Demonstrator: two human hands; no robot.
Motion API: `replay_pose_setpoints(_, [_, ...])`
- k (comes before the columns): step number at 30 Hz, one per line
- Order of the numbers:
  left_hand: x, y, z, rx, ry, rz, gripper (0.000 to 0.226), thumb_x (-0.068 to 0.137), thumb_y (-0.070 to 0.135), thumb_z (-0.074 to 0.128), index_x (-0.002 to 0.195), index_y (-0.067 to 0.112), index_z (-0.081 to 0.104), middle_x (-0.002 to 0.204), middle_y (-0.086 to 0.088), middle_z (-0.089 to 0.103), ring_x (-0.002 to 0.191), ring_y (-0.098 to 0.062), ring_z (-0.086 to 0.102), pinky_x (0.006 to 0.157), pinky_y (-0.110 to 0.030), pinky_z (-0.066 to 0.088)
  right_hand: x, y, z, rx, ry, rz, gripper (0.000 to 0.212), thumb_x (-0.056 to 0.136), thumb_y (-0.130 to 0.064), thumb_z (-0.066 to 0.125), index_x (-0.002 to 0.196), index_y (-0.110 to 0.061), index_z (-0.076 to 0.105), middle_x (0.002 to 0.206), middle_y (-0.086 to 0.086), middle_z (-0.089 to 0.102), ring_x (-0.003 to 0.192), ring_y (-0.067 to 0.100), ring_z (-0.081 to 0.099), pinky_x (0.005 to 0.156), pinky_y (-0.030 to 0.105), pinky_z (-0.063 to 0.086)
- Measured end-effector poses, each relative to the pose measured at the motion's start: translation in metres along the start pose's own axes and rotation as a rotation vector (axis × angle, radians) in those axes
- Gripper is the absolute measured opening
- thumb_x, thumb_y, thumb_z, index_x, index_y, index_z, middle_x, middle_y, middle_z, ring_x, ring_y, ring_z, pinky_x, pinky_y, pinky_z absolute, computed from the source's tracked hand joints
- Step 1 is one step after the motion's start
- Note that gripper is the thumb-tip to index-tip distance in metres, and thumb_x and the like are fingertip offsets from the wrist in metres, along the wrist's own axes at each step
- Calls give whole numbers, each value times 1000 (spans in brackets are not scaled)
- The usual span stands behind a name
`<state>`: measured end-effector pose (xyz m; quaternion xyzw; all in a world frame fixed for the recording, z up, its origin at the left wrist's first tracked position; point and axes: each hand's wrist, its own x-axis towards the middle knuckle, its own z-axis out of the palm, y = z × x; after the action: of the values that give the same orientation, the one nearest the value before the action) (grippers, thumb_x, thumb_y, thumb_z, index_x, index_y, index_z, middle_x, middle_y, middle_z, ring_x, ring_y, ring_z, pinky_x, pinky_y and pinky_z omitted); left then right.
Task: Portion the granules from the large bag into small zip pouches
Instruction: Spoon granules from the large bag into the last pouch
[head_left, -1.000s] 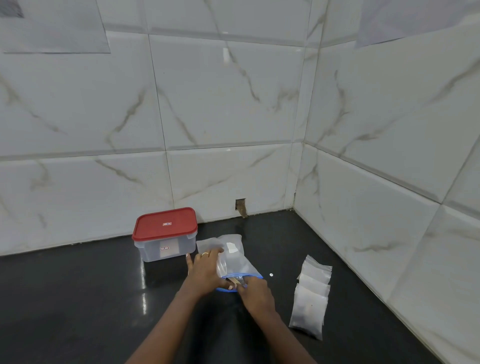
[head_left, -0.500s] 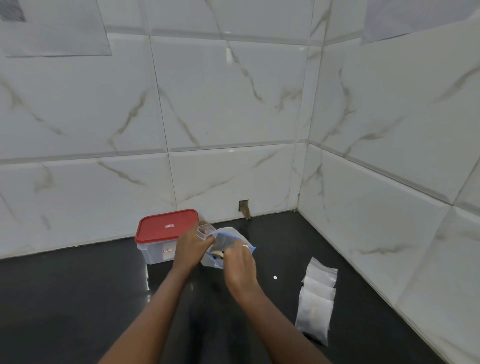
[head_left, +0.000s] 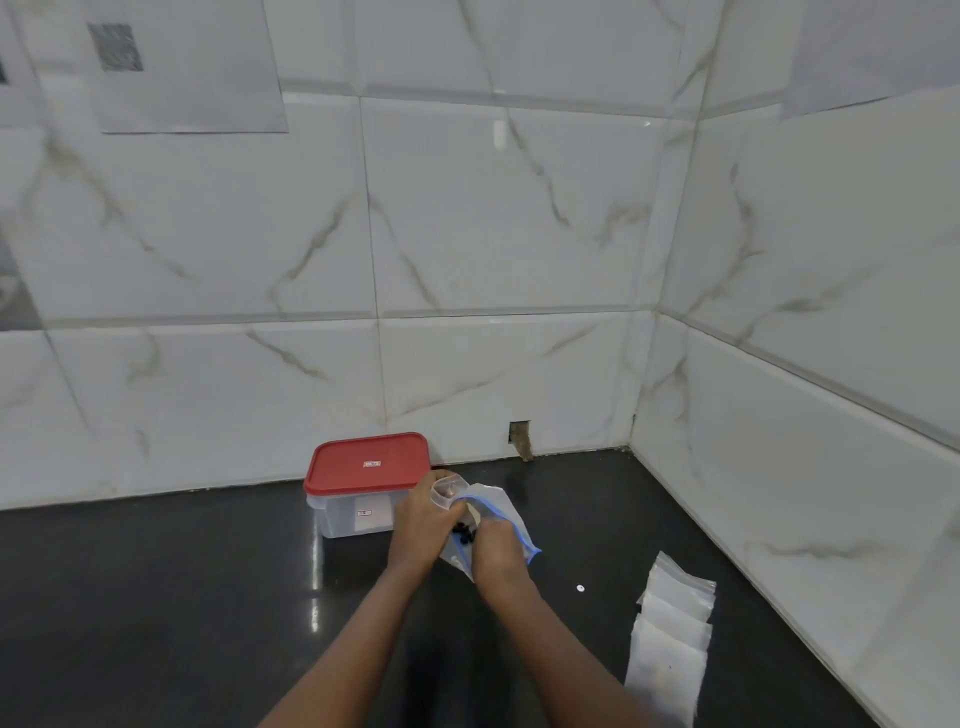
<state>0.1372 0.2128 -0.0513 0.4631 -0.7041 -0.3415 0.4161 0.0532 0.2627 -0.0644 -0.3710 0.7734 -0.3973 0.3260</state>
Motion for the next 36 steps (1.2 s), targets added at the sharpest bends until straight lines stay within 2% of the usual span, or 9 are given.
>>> replay_pose_setpoints(5, [1, -2, 3, -7, 16, -21, 28, 77, 9, 68, 103, 17, 63, 92, 7, 63, 86, -11, 59, 62, -1, 40, 4, -5, 4, 126, 82, 73, 32, 99, -12, 36, 121, 0, 56, 115, 17, 62, 111, 31, 57, 89, 32, 46])
replay_pose_setpoints(8, [2, -3, 4, 2, 20, -16, 30, 78, 12, 69, 106, 16, 62, 96, 3, 65, 87, -11, 58, 64, -6, 38, 7, -11, 9, 638, 138, 234, 30, 92, 5, 41, 119, 6, 53, 92, 16, 59, 91, 30, 59, 86, 41, 49])
replay_pose_setpoints(11, [3, -2, 5, -5, 32, -11, 30, 79, 13, 68, 109, 16, 61, 96, 5, 63, 86, -9, 57, 61, -4, 38, 7, -14, 11, 928, 164, 282, 25, 90, 8, 46, 112, 2, 55, 96, 18, 61, 88, 33, 62, 73, 39, 51])
replay_pose_setpoints(15, [4, 0, 5, -13, 8, -7, 31, 79, 13, 68, 109, 15, 61, 94, 6, 61, 86, -7, 56, 57, -3, 42, 0, -22, -1, 643, 144, 300, 35, 100, -11, 37, 131, -5, 52, 132, 13, 55, 123, 26, 52, 94, 28, 43])
replay_pose_setpoints(23, [10, -6, 5, -20, 4, -2, 34, 78, 17, 70, 111, 19, 60, 97, 5, 63, 87, -9, 58, 59, -6, 40, 3, -26, -6, 333, 154, 352, 41, 100, -24, 40, 136, -4, 39, 138, 11, 45, 127, 19, 44, 103, 22, 36])
replay_pose_setpoints(27, [10, -7, 1, -33, 13, 1, 35, 79, 18, 71, 112, 18, 60, 95, 7, 61, 81, -5, 57, 58, -4, 41, 6, -30, 0, 526, 142, 424, 40, 97, -22, 48, 132, -2, 44, 121, 13, 51, 103, 21, 49, 89, 26, 44])
replay_pose_setpoints(30, [10, -6, -3, -31, 15, 5, 33, 79, 13, 70, 110, 16, 60, 94, 5, 61, 79, -5, 56, 58, -1, 41, 13, -25, 3, 734, 153, 466, 12, 100, -18, 41, 94, -24, 49, 92, 1, 44, 92, 15, 38, 66, 15, 41])
replay_pose_setpoints(32, [9, -7, -4, -29, 13, 1, 31, 80, 14, 70, 108, 18, 59, 94, 4, 62, 83, -8, 56, 57, -2, 41, 11, -25, 10, 718, 58, 502, 22, 100, -18, 38, 80, -23, 46, 80, -4, 40, 81, 11, 41, 56, 8, 33])
replay_pose_setpoints(36, [6, -13, -4, -33, 19, -14, 27, 79, 16, 71, 102, 21, 58, 94, 1, 63, 88, -14, 58, 60, -8, 39, 6, -29, 8, 657, -45, 463, 26, 90, -20, 60, 76, -10, 41, 76, 3, 44, 83, 14, 50, 76, 20, 44])
